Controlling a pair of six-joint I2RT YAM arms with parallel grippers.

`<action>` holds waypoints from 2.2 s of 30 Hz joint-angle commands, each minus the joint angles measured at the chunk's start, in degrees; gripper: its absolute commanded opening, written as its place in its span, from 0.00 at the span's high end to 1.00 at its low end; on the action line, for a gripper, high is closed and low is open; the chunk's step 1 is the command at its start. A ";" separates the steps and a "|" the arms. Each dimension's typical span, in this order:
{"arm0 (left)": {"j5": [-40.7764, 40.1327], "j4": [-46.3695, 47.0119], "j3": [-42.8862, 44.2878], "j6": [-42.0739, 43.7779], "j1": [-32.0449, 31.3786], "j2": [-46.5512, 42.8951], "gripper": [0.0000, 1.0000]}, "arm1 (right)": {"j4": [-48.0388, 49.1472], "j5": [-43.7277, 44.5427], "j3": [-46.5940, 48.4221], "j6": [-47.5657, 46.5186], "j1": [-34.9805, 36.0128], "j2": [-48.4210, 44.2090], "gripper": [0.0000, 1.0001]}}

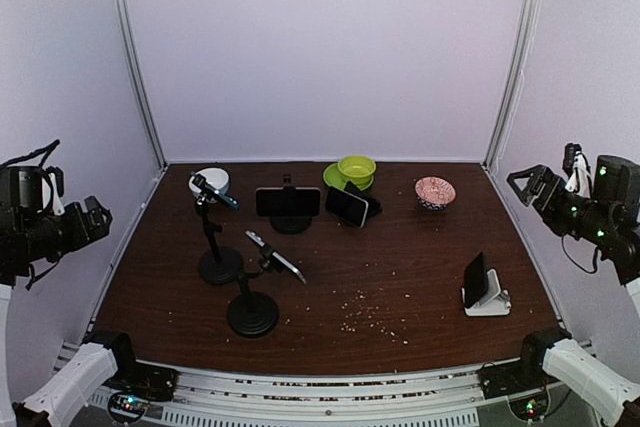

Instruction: Remove the phone from the phone stand

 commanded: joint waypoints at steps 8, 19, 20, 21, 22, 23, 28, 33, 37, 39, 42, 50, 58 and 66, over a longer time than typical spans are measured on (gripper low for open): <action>-1.15 -2.75 -1.71 3.75 0.26 -1.85 0.02 | -7.46 -3.10 4.07 -3.85 -0.11 2.73 0.00; 2.27 0.42 -6.33 8.15 0.24 -3.57 0.02 | -30.36 2.67 17.88 -13.92 -0.11 12.75 0.01; 1.88 0.48 -6.25 8.23 0.26 -3.45 0.02 | -31.55 2.76 18.58 -14.33 -0.11 13.76 0.00; 1.71 0.53 -5.98 8.69 0.27 -3.30 0.02 | -32.83 2.87 19.42 -14.68 -0.11 14.77 0.01; 1.64 0.36 -5.52 9.31 0.29 -3.06 0.02 | -34.06 3.22 20.37 -15.16 -0.11 15.95 0.00; 1.22 0.01 -5.12 9.83 0.26 -2.93 0.02 | -35.23 3.46 21.26 -15.55 -0.11 17.01 0.00; -1.87 -0.54 -6.08 10.72 -0.26 -3.13 0.02 | -37.80 6.02 22.64 -15.17 -0.07 21.15 0.01; 1.53 1.43 -8.72 11.04 -0.24 -6.74 0.02 | -38.01 5.57 19.82 -13.28 0.18 25.04 0.00; 3.89 2.06 -9.13 13.11 -0.25 -8.45 0.02 | -36.80 5.96 18.25 -12.52 0.80 27.07 0.00; 5.13 2.39 -9.34 13.73 -0.23 -8.35 0.02 | -36.07 6.16 17.63 -12.21 0.98 28.15 0.00; 6.06 2.88 -9.96 14.07 -0.25 -7.16 0.02 | -35.08 6.47 16.95 -11.52 1.12 30.26 0.01; 10.53 4.35 -11.01 16.06 -0.27 -2.25 0.02 | -30.00 4.77 14.12 -10.61 1.19 34.01 0.00; 11.78 5.08 -11.34 16.55 -0.31 1.41 0.02 | -26.22 3.56 12.76 -9.69 1.20 39.01 0.00; 12.14 5.49 -11.65 16.11 -0.23 3.37 0.02 | -27.04 3.75 15.77 -10.34 1.12 44.01 0.01</action>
